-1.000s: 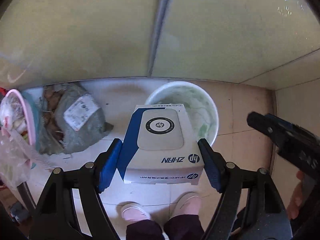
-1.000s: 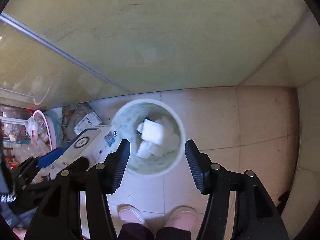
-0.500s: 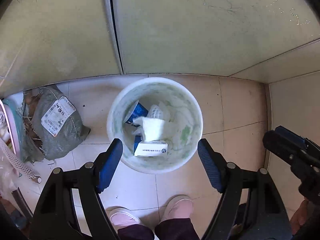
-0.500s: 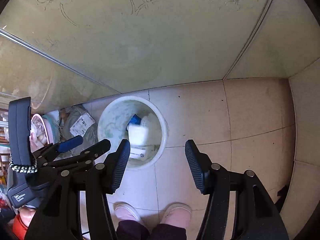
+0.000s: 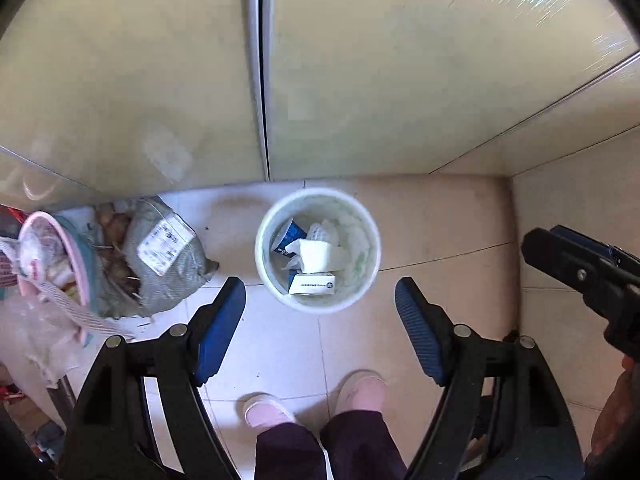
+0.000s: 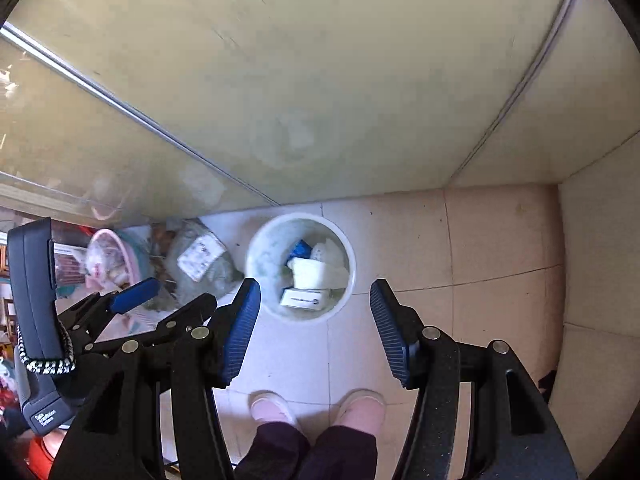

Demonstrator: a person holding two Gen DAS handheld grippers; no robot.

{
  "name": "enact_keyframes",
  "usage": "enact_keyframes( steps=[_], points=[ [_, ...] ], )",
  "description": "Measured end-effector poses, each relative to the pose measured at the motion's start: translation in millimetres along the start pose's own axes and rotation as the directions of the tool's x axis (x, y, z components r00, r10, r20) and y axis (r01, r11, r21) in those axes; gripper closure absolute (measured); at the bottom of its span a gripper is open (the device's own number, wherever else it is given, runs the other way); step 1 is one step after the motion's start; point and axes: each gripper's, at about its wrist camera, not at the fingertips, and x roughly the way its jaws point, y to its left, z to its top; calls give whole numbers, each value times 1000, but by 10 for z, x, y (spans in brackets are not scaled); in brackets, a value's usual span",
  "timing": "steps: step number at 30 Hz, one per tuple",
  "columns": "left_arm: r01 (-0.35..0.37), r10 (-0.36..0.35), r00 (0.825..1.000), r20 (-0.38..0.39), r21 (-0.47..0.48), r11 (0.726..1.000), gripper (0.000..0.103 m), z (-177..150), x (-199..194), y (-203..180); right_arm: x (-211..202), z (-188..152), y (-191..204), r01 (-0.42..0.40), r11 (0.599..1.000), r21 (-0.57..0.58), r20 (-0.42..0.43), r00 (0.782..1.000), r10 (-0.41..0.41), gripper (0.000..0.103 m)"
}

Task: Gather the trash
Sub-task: 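Open the right gripper to drop the tissue while the left gripper drops the box into the bin, then raise both grippers back up to the items on the counter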

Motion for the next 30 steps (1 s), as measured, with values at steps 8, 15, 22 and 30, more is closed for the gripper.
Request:
enact_keyframes(
  steps=[8, 15, 22, 30],
  points=[
    [-17, 9, 991, 135, 58, 998, 27, 111, -1766, -84, -1503, 123, 575, 25, 998, -56, 104, 994, -19, 50],
    [-83, 36, 954, 298, 146, 986, 26, 160, -3220, -151, -2676, 120, 978, 57, 997, -48, 241, 970, -44, 50],
    [-195, 87, 884, 458, 193, 962, 20, 169, -4188, -215, -3439, 76, 1141, 63, 997, 35, 373, 925, -71, 46],
    [-142, 27, 849, 528, 178, 974, 16, 435, -4812, -180, -4043, 274, 1311, 96, 994, 53, 470, 876, -110, 46]
  ],
)
